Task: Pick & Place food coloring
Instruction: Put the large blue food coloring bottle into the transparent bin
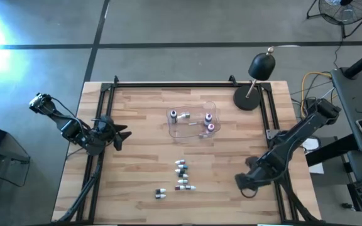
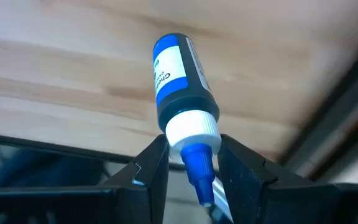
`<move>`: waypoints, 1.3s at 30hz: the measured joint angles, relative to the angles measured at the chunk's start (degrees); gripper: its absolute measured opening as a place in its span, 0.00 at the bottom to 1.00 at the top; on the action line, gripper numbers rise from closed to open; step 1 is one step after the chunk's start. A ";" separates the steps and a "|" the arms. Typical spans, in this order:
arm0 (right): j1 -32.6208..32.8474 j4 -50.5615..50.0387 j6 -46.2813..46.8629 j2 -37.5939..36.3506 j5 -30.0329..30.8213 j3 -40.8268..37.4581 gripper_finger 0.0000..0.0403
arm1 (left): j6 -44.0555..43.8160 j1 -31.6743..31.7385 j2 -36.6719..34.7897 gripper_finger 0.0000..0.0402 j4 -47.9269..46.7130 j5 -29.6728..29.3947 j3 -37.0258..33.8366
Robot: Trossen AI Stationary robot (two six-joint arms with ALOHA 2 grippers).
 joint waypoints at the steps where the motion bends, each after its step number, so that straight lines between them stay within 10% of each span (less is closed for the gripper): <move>1: -0.87 -0.73 -0.81 -0.18 2.03 0.95 0.28 | 0.00 0.00 0.00 0.52 0.04 -0.01 0.00; 13: -17.35 -27.60 -31.52 10.03 15.80 26.47 0.28 | -0.28 -0.01 0.02 0.52 1.73 -0.07 -0.02; 29: -33.51 -35.80 -64.27 31.42 27.55 62.52 0.28 | -2.38 0.00 0.69 0.52 2.55 -0.06 -0.02; 39: -43.57 -36.18 -78.71 44.63 20.14 74.72 0.28 | -2.69 -0.01 2.11 0.52 2.55 -0.06 -0.02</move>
